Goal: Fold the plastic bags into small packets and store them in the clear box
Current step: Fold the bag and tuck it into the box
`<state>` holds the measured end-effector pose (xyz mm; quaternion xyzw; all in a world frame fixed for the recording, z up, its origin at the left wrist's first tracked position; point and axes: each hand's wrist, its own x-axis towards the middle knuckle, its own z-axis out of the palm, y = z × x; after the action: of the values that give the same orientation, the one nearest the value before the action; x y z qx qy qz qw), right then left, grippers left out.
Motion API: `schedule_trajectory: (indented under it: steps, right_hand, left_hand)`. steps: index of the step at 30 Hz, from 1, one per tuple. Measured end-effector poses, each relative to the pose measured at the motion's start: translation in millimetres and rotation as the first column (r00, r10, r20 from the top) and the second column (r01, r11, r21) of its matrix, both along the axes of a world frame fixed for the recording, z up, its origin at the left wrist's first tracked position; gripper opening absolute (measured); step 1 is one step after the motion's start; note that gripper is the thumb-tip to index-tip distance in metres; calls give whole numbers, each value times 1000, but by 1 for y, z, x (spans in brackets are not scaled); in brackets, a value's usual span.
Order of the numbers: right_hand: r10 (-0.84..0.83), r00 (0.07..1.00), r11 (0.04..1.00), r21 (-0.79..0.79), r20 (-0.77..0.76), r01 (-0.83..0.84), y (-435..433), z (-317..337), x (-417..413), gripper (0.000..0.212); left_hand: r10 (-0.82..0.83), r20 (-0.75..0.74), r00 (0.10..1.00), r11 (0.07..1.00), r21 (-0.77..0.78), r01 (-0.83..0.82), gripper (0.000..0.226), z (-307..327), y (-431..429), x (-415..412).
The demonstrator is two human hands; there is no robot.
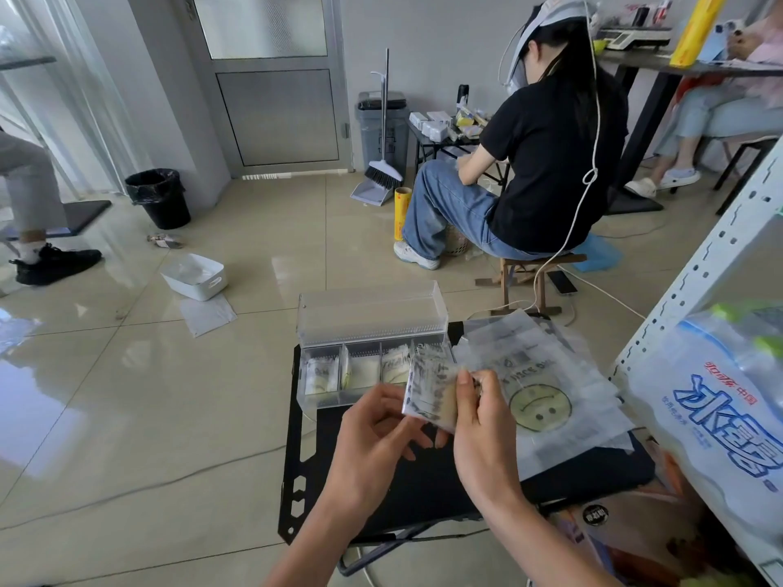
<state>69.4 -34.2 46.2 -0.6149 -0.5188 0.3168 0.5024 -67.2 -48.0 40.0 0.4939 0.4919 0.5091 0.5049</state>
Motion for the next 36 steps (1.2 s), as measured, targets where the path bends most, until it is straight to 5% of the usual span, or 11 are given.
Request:
schedule_trajectory:
  steps: [8,13,21,28,32,36]
  right_hand:
    - [-96,982,988,134,161,75,-2,-5,-2,24]
    - [-128,968,985,143,217,98,3,-10,-2,23]
    - [-105,922,974,227,373,19,11,-19,-25,22]
    - [140,984,986,-102,107,-129,44,-14,-50,17]
    - [414,902,857,-282,-123,-431,83,-9,-48,5]
    - [562,817,731,-387,-129,-563,106,-14,-54,8]
  left_hand:
    - [-80,280,957,987,-112,116,30,11,-4,1]
    - [-144,173,974,984,-81,159,31,16,-10,3]
    - [26,144,989,994,-107,-11,22,13,-4,-14]
    - [155,50,987,973,-178,-144,5,3,29,-66]
    - [73,-77,994,949,-301,-93,22,-3,56,-109]
    - [93,-81,992,939,-325,-114,32,-13,79,-133]
